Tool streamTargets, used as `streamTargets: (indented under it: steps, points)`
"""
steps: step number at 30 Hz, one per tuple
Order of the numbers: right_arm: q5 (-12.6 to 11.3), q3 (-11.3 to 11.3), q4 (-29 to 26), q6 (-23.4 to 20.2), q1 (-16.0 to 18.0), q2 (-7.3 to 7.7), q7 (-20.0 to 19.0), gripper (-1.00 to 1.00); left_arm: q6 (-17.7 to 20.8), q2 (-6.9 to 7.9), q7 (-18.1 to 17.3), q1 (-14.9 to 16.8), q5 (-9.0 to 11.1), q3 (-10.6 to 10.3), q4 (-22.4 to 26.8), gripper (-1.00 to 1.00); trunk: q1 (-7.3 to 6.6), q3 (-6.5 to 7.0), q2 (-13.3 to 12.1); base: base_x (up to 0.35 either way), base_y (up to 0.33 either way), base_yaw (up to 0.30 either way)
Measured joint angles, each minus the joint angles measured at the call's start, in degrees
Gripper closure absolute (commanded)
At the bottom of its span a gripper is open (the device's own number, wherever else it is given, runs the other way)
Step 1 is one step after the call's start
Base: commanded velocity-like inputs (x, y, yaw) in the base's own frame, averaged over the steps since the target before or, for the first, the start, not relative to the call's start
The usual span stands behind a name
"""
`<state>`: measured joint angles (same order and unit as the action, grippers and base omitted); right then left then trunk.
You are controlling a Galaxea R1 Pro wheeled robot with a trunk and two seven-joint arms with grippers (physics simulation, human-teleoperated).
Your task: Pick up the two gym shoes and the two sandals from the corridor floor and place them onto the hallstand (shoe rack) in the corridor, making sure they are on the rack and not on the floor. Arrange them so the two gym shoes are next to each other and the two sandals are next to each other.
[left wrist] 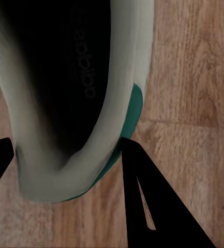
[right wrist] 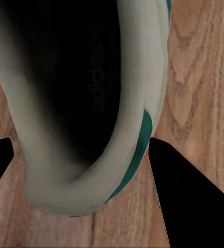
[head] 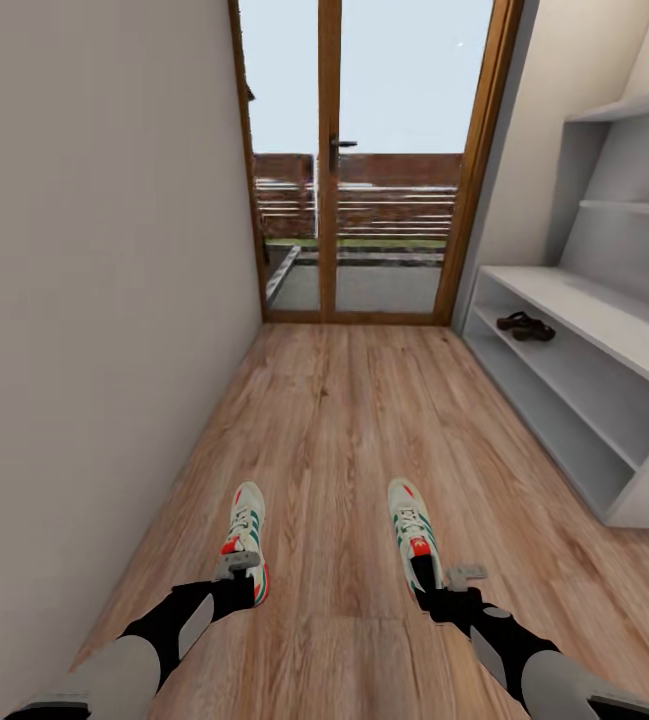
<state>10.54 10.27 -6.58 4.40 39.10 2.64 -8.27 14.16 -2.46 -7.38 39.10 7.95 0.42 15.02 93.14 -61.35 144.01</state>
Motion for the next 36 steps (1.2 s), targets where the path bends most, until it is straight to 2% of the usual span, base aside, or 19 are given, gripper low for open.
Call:
streamTargets:
  steps: [36]
  points:
    - [0.0, 0.0, 0.0, 0.0, 0.0, -0.08, 0.0, 1.0, 0.0, 0.0, 0.0, 0.0, 0.0, -0.1, 0.0, 1.0, 0.0, 0.0, 0.0, 0.35, 0.0, 0.0]
